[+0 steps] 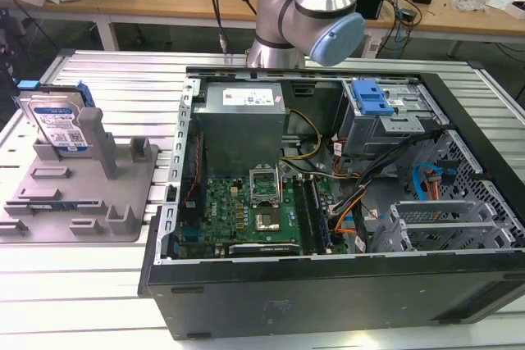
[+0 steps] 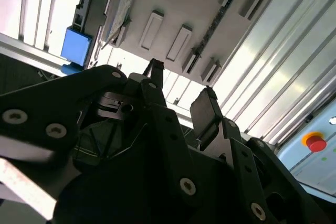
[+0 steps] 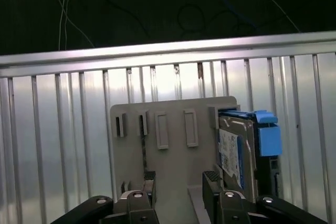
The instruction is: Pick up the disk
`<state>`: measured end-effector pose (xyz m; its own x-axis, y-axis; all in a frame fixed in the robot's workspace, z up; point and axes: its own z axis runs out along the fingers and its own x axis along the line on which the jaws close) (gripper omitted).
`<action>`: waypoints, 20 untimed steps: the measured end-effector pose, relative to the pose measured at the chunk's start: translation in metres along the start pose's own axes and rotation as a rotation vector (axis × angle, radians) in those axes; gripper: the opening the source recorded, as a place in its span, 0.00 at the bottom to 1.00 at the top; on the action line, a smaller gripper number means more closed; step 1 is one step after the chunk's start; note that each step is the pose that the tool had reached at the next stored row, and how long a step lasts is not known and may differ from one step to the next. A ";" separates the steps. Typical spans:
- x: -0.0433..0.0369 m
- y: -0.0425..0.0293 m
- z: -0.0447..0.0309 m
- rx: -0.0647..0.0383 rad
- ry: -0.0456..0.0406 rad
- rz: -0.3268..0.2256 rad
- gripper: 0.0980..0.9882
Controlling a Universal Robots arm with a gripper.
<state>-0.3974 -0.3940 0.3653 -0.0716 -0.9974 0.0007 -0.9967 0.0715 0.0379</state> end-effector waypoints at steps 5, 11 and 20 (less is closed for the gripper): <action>-0.0281 0.0025 0.0000 0.000 0.0036 -0.038 0.43; -0.0641 0.0100 0.0009 0.007 0.0034 -0.039 0.43; -0.0715 0.0248 0.0064 0.007 0.0040 -0.056 0.43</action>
<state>-0.4172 -0.3209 0.3598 -0.0156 -0.9999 0.0028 -0.9994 0.0157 0.0313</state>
